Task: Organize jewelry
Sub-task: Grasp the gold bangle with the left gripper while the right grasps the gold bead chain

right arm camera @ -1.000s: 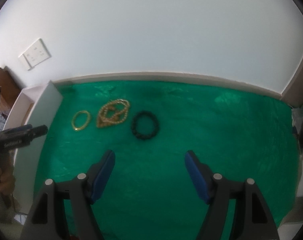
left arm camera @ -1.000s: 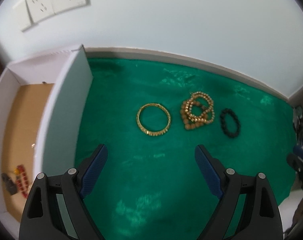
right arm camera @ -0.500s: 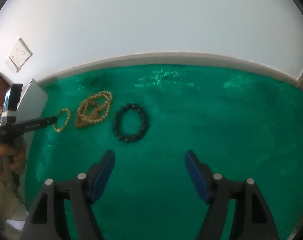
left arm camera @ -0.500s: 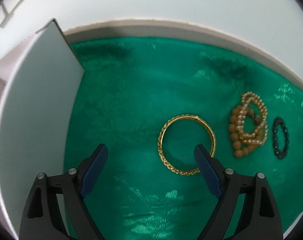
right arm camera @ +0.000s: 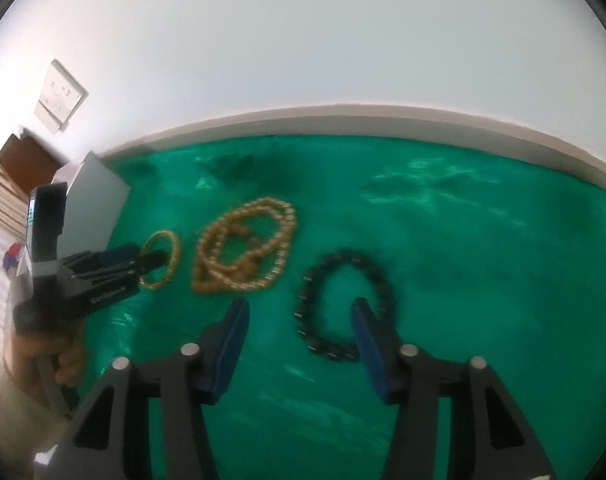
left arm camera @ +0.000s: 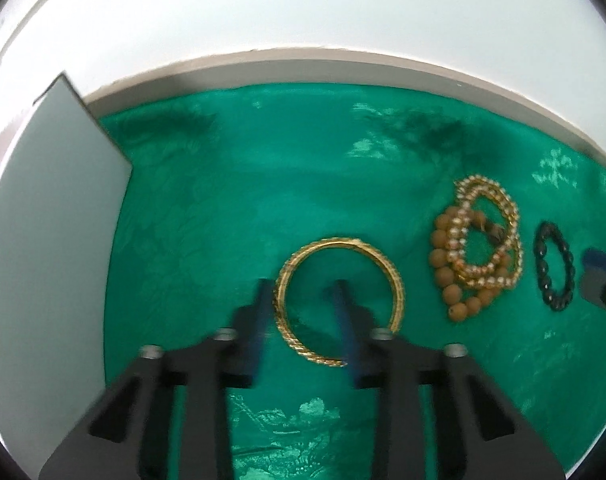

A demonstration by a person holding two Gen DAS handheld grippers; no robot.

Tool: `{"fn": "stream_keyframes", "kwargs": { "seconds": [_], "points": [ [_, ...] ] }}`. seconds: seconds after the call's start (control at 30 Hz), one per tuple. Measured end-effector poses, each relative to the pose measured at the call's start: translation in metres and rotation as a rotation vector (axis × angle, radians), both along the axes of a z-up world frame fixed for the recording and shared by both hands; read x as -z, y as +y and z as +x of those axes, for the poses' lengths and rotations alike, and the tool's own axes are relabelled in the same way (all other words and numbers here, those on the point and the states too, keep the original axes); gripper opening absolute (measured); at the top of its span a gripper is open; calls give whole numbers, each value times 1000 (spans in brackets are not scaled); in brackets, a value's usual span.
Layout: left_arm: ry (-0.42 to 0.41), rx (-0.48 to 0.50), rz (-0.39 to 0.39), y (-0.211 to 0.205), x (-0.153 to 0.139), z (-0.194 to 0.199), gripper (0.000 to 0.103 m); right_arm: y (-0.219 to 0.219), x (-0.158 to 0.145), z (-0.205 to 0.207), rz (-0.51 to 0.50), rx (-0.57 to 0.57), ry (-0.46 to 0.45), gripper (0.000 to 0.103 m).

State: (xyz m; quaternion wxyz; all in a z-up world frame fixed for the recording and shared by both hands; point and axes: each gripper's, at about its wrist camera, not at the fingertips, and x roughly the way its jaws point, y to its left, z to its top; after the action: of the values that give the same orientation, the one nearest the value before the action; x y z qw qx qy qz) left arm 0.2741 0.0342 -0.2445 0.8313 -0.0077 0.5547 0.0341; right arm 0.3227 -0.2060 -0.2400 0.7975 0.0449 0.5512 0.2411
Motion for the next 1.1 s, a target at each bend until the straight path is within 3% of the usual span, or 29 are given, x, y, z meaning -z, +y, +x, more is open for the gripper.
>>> {"fn": "stream_keyframes", "kwargs": {
  "seconds": [0.03,0.17,0.37,0.4,0.53,0.6,0.67,0.87,1.1],
  "points": [
    [1,16,1,-3,0,-1,5,4,3,4,10,0,6,53],
    [0,23,17,-10,-2,-6,4,17,15,24,27,31,24,49],
    [3,-10,-12,-11,-3,-25,4,39,31,48,-25,53,14,46],
    [3,-13,-14,-12,-2,-26,4,45,35,50,-53,46,15,37],
    [3,-20,-27,-12,-1,-35,4,62,36,49,-116,3,-37,25],
    [1,-18,-28,-14,-2,-40,3,74,38,46,-167,-56,-61,8],
    [5,-23,-36,-12,-3,-43,3,74,38,46,-155,-53,-52,8],
    [16,-66,-81,5,-10,-52,3,53,0,31,-19,-7,-86,8],
    [17,-83,-113,5,-40,-83,3,47,-53,12,69,-48,-128,8]
  ]
}}
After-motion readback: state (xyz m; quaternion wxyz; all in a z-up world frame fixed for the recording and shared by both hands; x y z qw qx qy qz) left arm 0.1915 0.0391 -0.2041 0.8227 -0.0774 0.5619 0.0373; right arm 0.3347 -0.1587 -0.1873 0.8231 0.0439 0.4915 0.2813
